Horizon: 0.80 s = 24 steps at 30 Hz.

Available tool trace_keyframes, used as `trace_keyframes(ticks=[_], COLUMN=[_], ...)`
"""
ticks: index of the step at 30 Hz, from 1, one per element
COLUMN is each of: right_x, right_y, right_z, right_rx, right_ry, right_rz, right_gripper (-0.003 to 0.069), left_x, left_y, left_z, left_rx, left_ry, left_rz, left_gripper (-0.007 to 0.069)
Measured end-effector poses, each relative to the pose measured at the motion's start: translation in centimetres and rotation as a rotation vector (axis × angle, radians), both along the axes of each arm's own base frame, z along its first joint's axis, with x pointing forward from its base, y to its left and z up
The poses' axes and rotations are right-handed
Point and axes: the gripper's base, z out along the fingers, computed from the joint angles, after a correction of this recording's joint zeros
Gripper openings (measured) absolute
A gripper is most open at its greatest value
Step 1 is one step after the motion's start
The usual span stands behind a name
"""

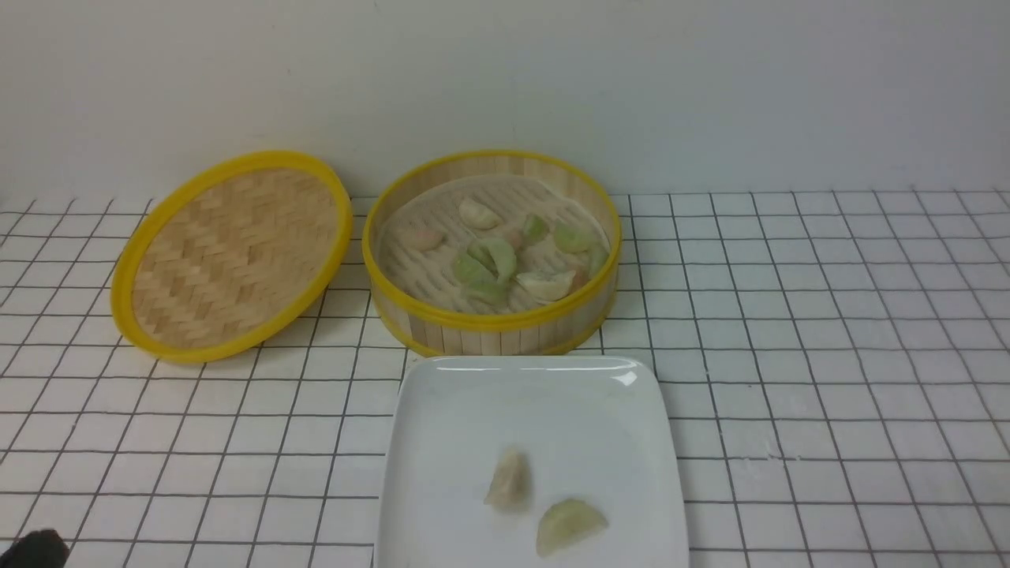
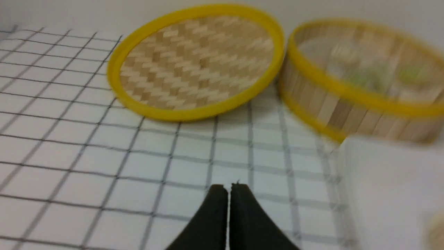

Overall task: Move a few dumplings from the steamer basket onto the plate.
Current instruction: Use the left arm to grab a dumpling from the steamer

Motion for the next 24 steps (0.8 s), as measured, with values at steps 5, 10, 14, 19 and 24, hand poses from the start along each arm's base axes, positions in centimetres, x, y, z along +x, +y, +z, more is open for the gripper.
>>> trace_keyframes(ticks=[5, 10, 14, 19, 24], right_x=[0.0, 0.0, 0.0, 0.0, 0.0], right_y=[0.0, 0.0, 0.0, 0.0, 0.0], right_z=[0.0, 0.0, 0.0, 0.0, 0.0], right_rx=[0.000, 0.000, 0.000, 0.000, 0.000], right_ry=[0.000, 0.000, 0.000, 0.001, 0.001], right_rz=[0.000, 0.000, 0.000, 0.000, 0.000], right_gripper=[-0.0010, -0.0010, -0.0010, -0.0010, -0.0010], left_x=[0.1, -0.8, -0.5, 3.7, 11.9], left_y=[0.7, 2.2, 1.3, -0.8, -2.6], left_z=[2.3, 5.6, 12.6, 19.3, 21.0], left_rx=[-0.375, -0.551, -0.413, -0.114, 0.173], left_ry=[-0.238, -0.522, -0.506, -0.080, 0.447], left_rz=[0.082, 0.183, 0.089, -0.064, -0.230], left_gripper=[-0.0006, -0.0006, -0.0006, -0.0006, -0.0006])
